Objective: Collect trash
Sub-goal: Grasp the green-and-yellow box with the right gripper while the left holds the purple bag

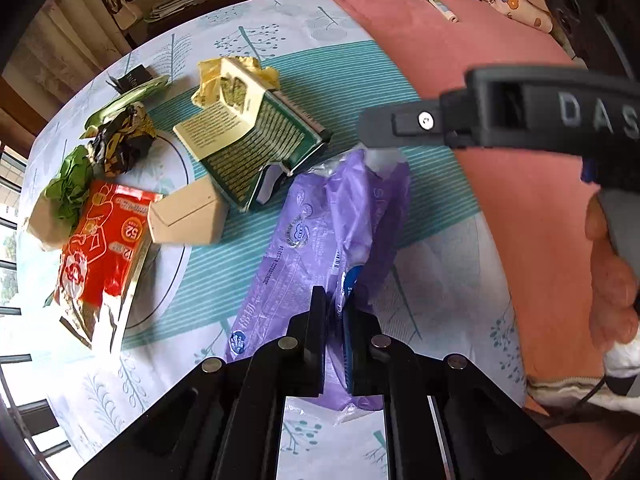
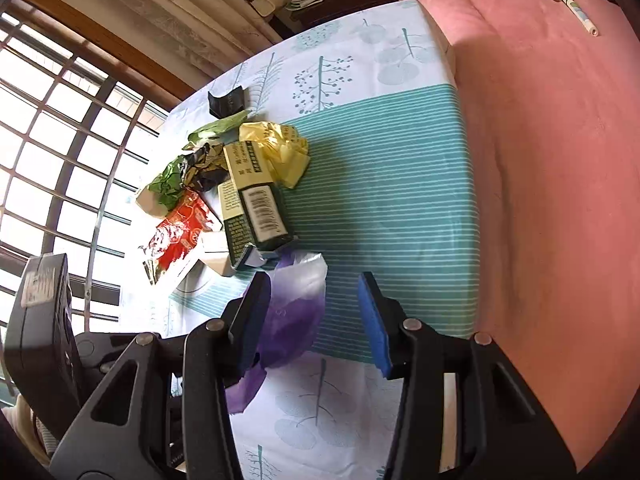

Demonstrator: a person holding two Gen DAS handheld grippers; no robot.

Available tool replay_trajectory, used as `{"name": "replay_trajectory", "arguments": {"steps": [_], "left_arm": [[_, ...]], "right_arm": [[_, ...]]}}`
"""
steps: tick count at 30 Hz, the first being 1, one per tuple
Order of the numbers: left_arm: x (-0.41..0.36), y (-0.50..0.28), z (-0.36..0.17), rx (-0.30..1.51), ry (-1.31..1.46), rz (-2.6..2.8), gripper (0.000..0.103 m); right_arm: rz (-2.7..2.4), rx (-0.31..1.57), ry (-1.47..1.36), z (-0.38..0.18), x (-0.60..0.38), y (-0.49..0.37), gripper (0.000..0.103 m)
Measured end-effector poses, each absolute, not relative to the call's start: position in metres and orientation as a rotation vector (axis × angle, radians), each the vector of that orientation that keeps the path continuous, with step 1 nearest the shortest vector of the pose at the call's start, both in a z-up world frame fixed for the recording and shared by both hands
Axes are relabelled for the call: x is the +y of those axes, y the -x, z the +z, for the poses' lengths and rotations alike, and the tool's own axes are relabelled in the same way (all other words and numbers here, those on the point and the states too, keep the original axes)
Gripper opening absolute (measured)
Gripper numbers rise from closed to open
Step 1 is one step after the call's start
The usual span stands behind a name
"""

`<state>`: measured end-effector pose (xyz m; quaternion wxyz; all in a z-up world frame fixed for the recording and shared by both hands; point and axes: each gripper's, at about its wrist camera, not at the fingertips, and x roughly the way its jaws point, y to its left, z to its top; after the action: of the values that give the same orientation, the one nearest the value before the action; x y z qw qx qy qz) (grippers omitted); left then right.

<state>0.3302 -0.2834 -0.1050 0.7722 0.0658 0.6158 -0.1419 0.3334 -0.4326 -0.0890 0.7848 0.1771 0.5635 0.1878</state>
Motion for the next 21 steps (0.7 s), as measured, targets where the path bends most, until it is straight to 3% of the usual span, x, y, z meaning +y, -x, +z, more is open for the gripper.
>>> {"name": "replay_trajectory", "arguments": {"steps": [19, 21], "left_arm": [[-0.147, -0.27, -0.067, 1.272, 0.171, -0.037, 0.005], [-0.14, -0.265, -0.065, 1.271, 0.192, -0.028, 0.005]], "right_arm": [[0.444, 1.257, -0.218, -0.121, -0.35, -0.4, 0.043], [0.432, 1.259, -0.209, -0.125, -0.346, -0.399, 0.032]]}}
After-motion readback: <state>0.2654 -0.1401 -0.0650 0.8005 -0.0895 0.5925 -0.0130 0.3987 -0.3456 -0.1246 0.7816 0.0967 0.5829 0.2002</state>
